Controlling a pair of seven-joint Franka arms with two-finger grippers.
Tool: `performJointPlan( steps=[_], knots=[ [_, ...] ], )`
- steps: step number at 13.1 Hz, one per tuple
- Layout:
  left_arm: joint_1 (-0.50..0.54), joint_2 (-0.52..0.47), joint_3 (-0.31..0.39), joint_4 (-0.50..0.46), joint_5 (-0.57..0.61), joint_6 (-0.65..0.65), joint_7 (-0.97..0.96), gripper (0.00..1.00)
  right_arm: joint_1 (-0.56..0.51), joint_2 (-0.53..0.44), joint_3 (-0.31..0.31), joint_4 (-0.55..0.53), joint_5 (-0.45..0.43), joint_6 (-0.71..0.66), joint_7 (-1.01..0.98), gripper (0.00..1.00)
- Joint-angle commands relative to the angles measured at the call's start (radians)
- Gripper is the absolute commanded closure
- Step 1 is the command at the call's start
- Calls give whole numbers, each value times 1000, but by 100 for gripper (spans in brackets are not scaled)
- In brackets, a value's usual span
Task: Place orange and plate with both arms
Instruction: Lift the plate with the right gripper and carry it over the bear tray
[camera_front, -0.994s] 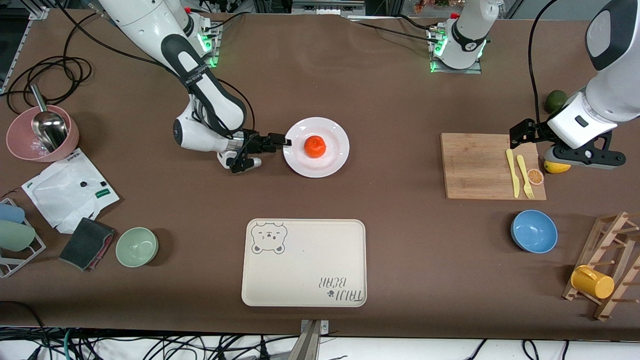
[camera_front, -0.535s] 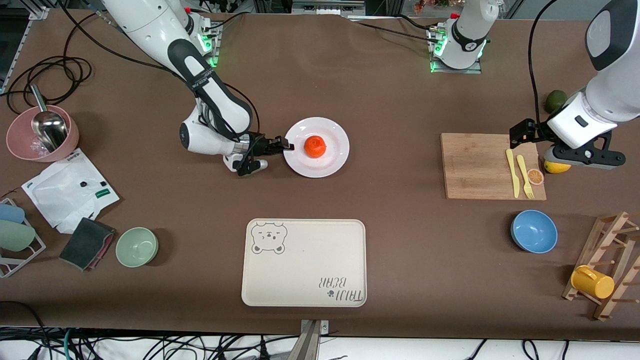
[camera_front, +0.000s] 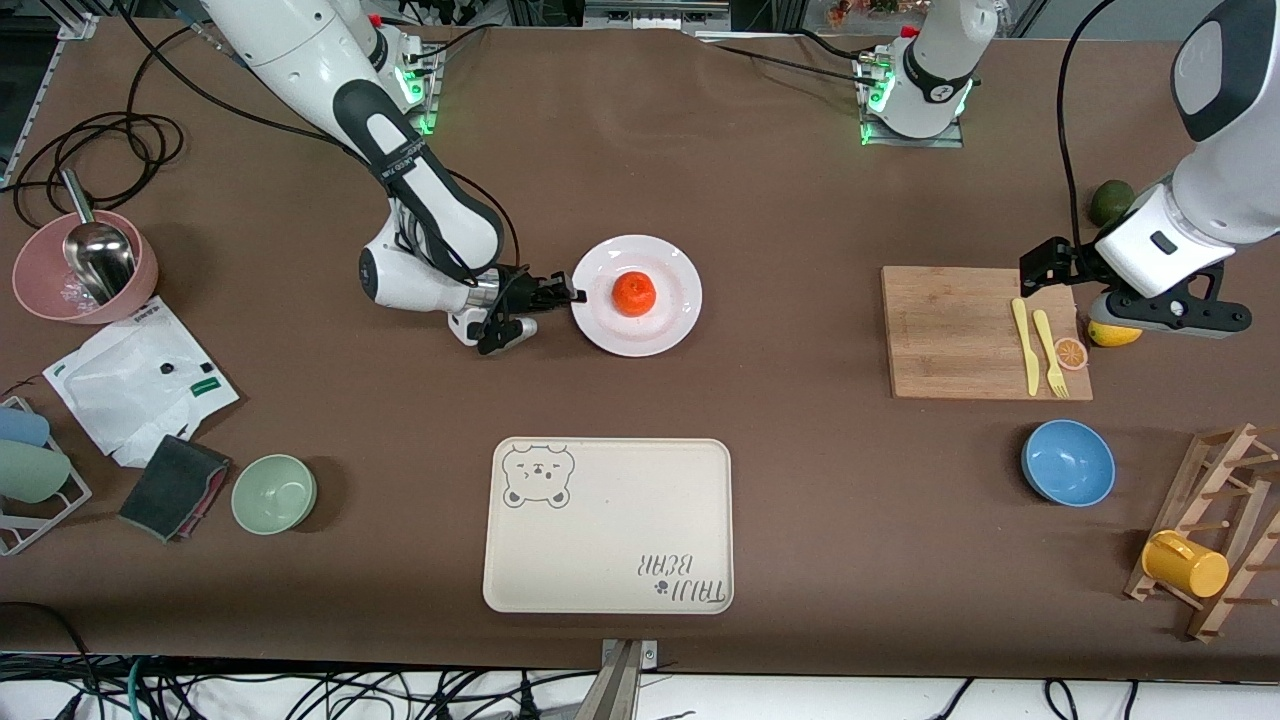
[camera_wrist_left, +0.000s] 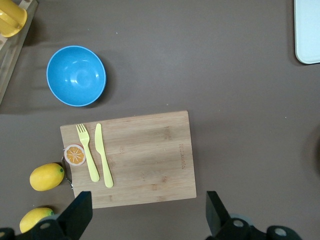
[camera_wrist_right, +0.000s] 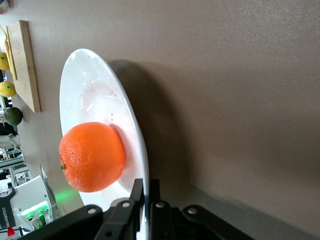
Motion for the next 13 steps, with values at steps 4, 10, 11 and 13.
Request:
performJointPlan(
  steps=[4, 10, 11, 13],
  knots=[
    [9, -11, 0, -8, -27, -9, 31, 0, -36, 32, 2, 25, 28, -12, -36, 100],
    [9, -11, 0, -8, -27, -9, 31, 0, -68, 29, -2, 39, 231, -135, -176, 100],
    [9, -11, 0, -10, -27, -9, 31, 0, -73, 23, -4, 45, 246, -157, -176, 100],
    [9, -11, 0, -8, -27, -9, 30, 0, -88, 15, -5, 74, 265, -197, -173, 100]
  ],
)
